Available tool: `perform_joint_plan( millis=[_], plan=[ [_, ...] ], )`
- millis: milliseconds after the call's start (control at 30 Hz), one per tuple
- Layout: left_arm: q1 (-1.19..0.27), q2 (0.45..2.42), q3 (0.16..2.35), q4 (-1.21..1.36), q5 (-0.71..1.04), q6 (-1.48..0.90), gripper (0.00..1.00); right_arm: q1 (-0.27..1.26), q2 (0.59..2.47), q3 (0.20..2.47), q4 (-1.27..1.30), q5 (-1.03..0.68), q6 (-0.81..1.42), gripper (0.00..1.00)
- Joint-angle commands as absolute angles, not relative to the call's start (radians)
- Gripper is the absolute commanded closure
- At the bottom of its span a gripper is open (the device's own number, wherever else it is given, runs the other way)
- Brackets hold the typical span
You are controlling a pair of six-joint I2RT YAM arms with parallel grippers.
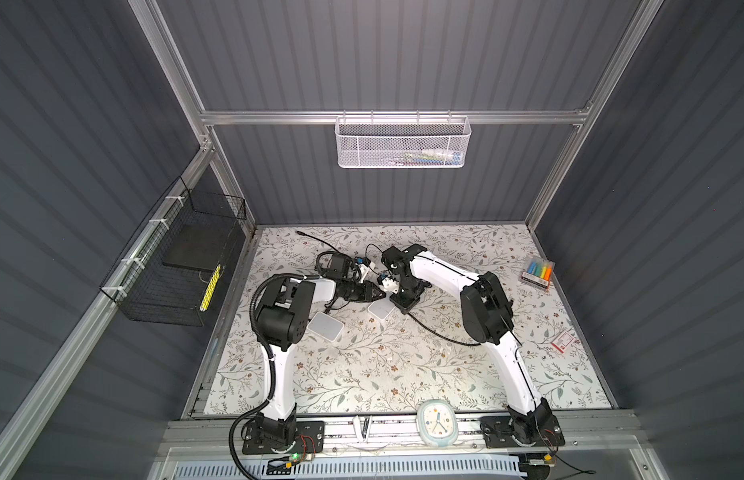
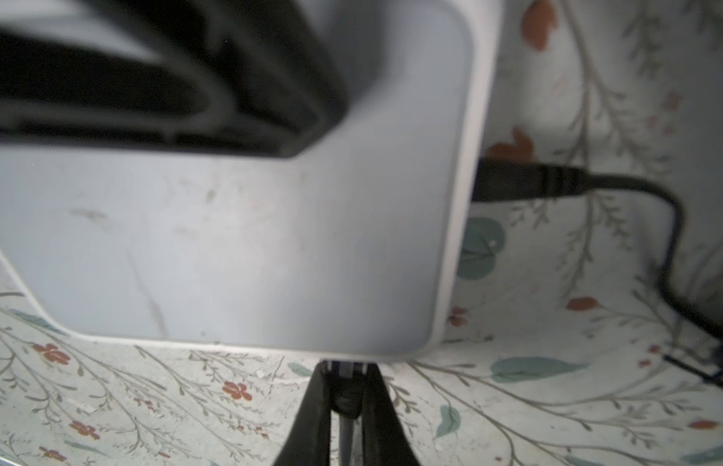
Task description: Insert the plug into the switch port
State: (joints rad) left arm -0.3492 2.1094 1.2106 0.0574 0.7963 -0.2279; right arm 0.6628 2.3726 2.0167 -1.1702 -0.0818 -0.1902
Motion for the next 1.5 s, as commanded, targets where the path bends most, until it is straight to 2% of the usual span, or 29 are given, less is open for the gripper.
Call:
perform_joint_plan(
  millis=[0, 800, 1467],
  plan=[
    [-0.415, 2.131, 1.201, -0.011, 0.845, -0.21, 0.68, 0.68, 2.393, 2.075, -1.061, -0.138, -0.181, 1.0],
    [-0.449, 2.164, 1.167, 0.079, 0.88, -0.262, 0.7, 0.679, 2.477, 2.229, -1.066, -0.138, -0.139, 1.0],
    [-0.471, 2.173, 1.14, 0.159, 0.904, -0.316, 0.72, 0.678, 2.481, 2.241, -0.956, -0.158, -0.098, 1.0]
  ],
)
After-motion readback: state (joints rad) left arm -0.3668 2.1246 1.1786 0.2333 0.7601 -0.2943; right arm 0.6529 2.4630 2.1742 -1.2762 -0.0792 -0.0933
